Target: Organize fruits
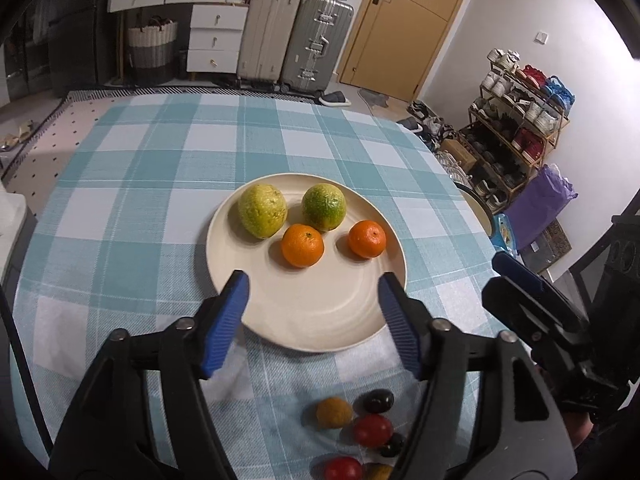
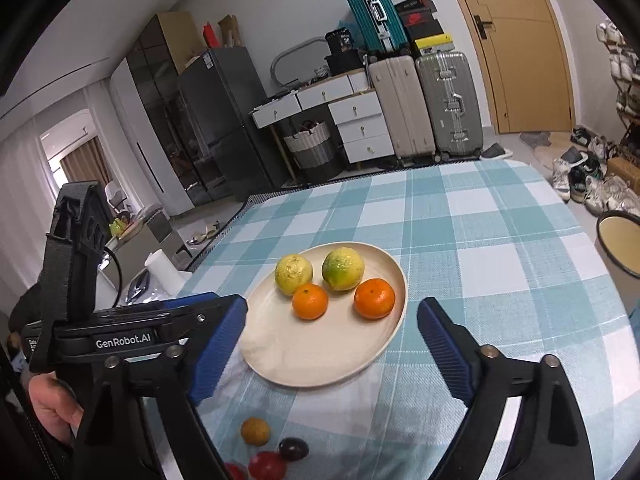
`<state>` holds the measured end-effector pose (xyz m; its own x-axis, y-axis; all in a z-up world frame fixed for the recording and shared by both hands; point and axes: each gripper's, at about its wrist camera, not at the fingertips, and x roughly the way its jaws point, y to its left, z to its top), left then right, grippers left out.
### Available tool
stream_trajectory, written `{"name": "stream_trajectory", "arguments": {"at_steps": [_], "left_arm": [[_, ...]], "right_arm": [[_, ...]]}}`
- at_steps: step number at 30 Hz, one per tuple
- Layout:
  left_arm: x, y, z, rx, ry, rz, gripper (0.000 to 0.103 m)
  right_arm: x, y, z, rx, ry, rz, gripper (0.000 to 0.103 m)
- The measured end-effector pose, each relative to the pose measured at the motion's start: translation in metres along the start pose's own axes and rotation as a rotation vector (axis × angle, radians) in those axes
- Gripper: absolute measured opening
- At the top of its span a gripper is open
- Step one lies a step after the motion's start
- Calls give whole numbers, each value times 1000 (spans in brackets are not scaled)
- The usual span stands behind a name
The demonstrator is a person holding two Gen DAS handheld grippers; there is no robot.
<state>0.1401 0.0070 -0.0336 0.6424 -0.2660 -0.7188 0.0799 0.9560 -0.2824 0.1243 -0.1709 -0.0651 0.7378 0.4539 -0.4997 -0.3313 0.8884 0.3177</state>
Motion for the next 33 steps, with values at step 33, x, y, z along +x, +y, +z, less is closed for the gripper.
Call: {"name": "stream_trajectory", "arguments": {"at_steps": [33], "left_arm": [[-67, 15, -95, -15, -33, 88, 102]], "right_arm": [[-66, 38, -57, -68, -22, -9, 102]]}}
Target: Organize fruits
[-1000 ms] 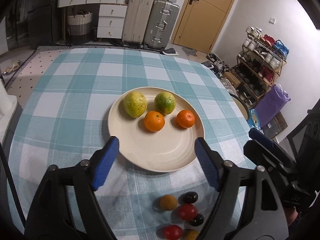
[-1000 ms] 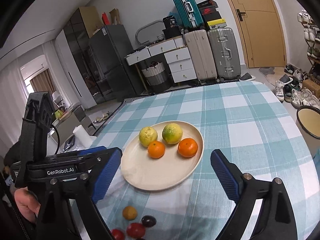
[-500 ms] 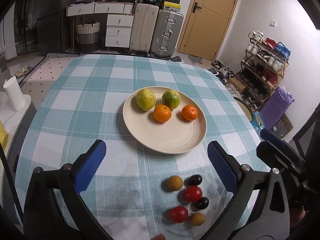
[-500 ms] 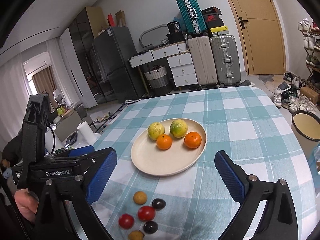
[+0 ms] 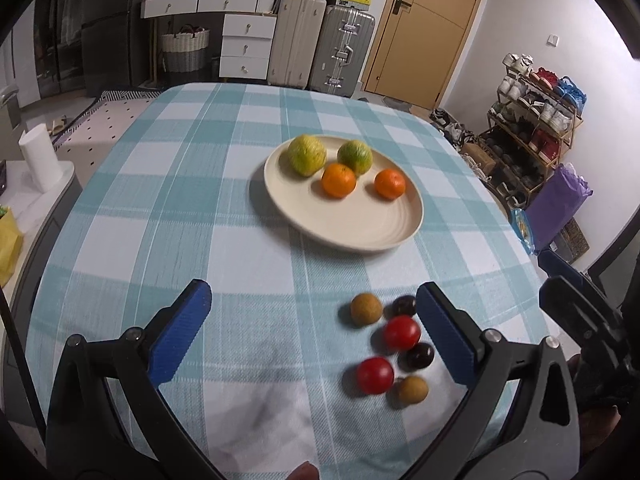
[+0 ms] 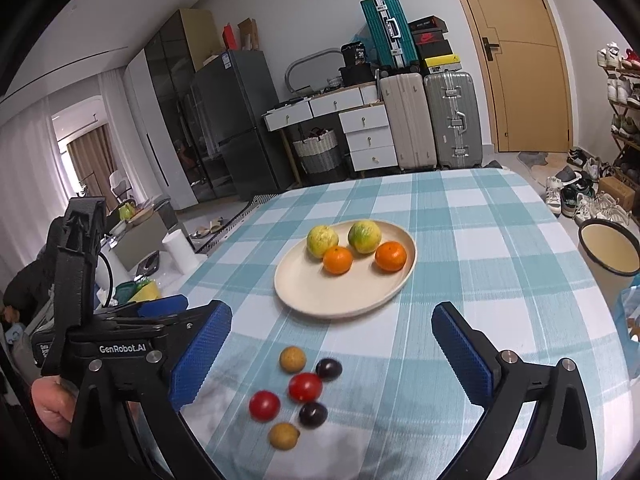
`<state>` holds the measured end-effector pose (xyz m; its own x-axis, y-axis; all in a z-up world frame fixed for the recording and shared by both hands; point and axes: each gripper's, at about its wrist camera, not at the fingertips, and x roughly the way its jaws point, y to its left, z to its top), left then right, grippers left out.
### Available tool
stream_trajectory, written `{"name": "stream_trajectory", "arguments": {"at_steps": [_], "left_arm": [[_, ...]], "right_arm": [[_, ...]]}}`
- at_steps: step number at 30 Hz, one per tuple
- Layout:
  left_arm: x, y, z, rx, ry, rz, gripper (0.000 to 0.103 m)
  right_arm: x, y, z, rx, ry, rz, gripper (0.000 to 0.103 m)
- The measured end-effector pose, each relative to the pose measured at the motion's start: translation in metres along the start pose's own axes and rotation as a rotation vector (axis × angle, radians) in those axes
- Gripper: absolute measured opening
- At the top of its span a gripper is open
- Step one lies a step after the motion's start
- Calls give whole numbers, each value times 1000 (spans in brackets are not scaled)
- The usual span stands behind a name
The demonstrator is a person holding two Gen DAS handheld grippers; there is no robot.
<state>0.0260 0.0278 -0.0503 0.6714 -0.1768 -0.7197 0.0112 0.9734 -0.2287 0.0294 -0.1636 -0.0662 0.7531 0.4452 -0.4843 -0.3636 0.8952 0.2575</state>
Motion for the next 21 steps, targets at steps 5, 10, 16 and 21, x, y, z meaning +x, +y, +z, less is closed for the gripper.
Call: {"name": "stream_trajectory", "arguments": {"at_steps": [5, 10, 16, 21], "left_arm": [[-2, 7, -15, -22, 8, 5, 102], [-4, 12, -25, -19, 6, 12, 102], [2, 20, -43, -27, 42, 18, 102], [8, 27, -55, -41, 66, 20, 102]], "right_arm": [[-4, 5, -18, 0, 38, 33, 102], [-5, 11, -36, -7, 72, 58, 102], [-2, 17, -58, -1, 117, 75, 102], [4, 22, -74, -6, 160, 89, 102]]}}
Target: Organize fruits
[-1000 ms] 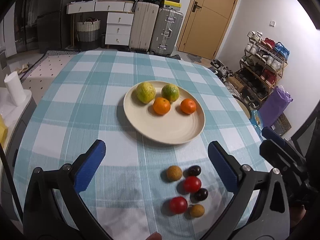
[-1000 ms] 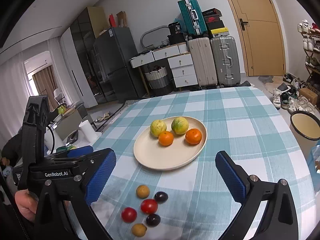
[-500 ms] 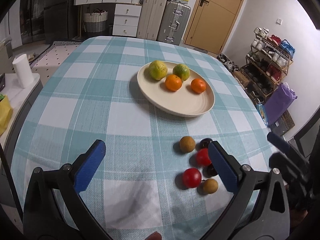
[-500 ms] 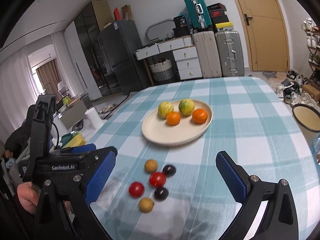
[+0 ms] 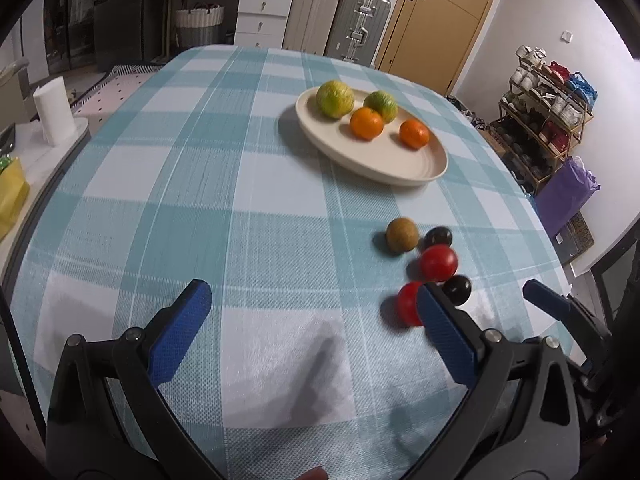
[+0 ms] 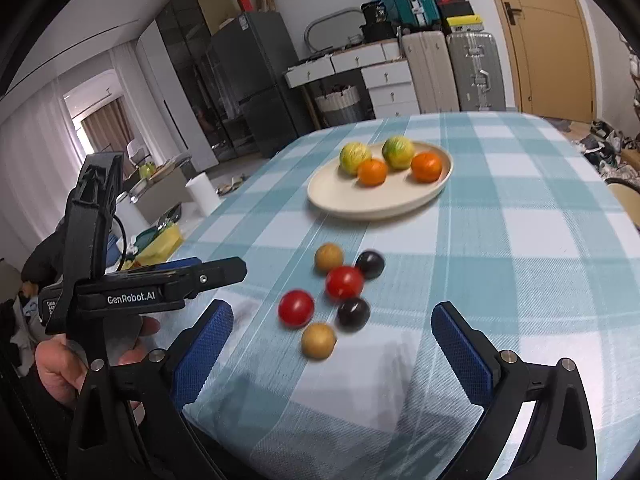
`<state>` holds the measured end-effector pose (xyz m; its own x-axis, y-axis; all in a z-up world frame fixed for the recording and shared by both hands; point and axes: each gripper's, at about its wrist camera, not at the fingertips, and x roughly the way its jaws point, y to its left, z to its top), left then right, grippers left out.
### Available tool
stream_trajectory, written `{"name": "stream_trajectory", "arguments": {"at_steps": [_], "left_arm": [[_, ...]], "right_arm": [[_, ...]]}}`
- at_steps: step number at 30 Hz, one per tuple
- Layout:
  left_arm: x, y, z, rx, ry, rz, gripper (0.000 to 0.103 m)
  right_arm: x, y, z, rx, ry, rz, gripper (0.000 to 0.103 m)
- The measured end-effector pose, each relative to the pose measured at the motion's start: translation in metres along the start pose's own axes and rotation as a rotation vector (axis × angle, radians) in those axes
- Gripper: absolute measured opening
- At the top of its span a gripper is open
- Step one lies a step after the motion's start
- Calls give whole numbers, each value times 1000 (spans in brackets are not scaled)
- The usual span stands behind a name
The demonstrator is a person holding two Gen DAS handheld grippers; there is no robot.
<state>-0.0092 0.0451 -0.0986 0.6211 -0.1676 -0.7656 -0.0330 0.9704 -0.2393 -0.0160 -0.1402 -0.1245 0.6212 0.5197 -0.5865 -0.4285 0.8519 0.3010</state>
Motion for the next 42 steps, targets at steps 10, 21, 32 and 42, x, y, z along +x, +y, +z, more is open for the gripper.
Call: {"name": "stream_trajectory", "arguments": {"at_steps": [10, 21, 32, 42], "left_arm": [[10, 9, -10, -12, 28, 4, 102], [14, 7, -9, -6, 45, -10, 102], [19, -3, -3, 7, 61, -45, 102], [30, -29, -2, 74, 90, -66, 102]], "right_arm": [[22, 4, -12, -1, 67, 20, 82], [38, 9, -16, -20, 116, 23, 48], [39, 1, -17, -13, 88, 37, 24], [16, -18, -22, 5, 47, 25, 24]]}}
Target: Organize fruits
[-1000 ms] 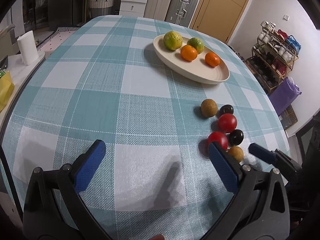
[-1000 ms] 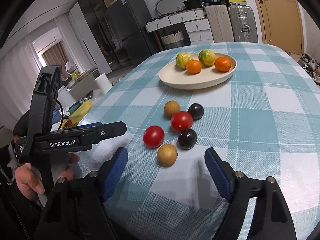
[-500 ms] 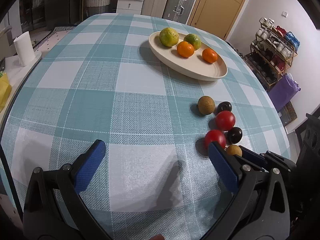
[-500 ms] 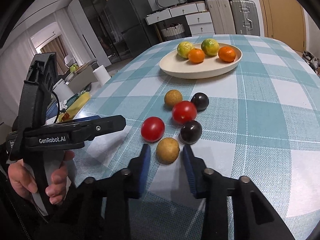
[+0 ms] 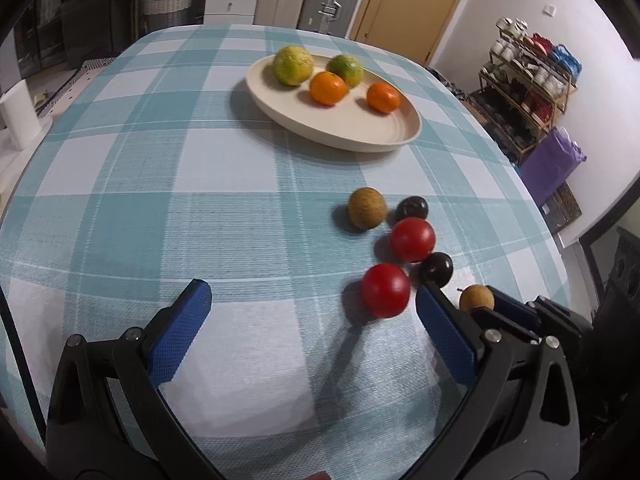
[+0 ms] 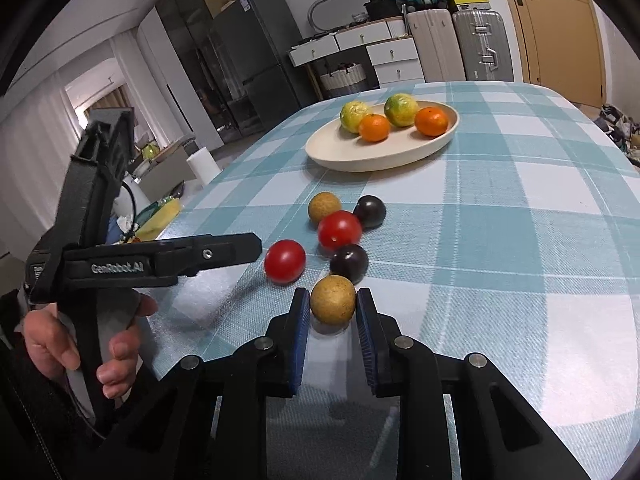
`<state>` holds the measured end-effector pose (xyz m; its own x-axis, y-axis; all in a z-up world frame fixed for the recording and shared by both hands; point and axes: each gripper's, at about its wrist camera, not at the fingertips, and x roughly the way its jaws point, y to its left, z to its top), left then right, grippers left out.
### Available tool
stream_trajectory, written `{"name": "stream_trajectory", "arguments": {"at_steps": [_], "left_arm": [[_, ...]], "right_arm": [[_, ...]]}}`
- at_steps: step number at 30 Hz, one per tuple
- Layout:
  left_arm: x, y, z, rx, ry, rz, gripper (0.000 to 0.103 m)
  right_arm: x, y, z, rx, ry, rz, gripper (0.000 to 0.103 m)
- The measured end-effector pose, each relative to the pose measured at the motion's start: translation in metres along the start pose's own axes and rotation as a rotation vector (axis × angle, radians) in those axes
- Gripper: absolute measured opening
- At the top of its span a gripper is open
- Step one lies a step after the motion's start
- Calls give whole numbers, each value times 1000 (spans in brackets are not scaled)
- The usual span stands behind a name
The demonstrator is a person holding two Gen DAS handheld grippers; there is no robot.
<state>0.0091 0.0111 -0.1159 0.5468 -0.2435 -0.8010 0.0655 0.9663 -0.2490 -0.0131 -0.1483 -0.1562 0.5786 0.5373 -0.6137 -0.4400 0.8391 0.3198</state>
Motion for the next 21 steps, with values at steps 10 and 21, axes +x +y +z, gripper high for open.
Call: {"name": "stream_trajectory", "arguments": {"at_steps": [10, 21], "left_arm": [[13, -17, 1, 42, 25, -8, 101], [16, -28, 2, 60, 30, -70, 71]], "right_arm": [[-13, -18, 1, 26, -36, -13, 24], [-21, -26, 0, 40, -64, -3, 24]]}}
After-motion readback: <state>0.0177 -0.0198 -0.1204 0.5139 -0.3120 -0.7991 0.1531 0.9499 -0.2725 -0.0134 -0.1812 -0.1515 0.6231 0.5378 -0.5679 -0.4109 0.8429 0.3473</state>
